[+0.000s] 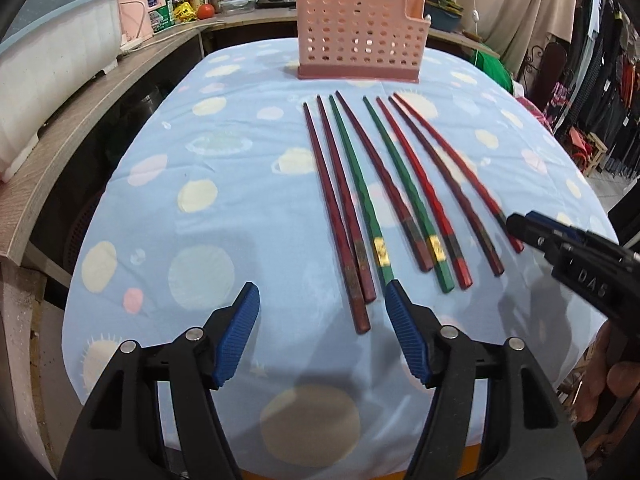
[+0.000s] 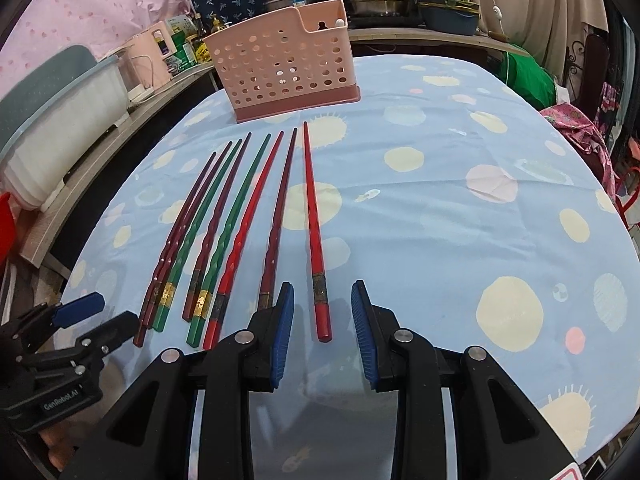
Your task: Organize utensils
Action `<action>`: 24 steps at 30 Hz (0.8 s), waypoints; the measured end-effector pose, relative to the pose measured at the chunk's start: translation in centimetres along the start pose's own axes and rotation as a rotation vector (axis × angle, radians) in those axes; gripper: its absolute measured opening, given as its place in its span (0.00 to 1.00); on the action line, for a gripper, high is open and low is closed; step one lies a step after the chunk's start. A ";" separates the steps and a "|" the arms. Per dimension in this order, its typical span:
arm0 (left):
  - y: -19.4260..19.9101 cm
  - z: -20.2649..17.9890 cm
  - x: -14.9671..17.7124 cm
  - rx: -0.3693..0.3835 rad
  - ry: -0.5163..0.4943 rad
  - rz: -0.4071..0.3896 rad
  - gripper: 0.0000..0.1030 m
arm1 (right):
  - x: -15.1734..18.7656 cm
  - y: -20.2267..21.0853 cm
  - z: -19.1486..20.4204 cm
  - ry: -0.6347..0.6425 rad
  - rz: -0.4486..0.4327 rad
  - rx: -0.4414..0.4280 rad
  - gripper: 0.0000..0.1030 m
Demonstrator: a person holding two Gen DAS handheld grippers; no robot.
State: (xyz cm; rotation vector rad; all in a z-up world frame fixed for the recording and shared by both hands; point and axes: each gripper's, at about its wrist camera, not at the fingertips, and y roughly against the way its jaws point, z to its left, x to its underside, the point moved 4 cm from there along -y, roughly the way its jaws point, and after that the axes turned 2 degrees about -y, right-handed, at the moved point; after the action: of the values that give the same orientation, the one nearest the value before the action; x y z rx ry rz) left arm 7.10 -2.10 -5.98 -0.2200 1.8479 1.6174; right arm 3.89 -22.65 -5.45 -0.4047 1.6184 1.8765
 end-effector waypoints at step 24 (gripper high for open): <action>-0.8 2.0 0.8 -0.050 0.034 0.027 0.55 | 0.3 -0.7 -0.1 -0.003 0.015 0.003 0.29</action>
State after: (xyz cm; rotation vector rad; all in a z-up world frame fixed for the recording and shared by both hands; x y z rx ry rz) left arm 7.68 -0.16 -7.08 -0.2465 1.8443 1.6896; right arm 4.11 -22.68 -6.18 -0.3893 1.6266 1.8852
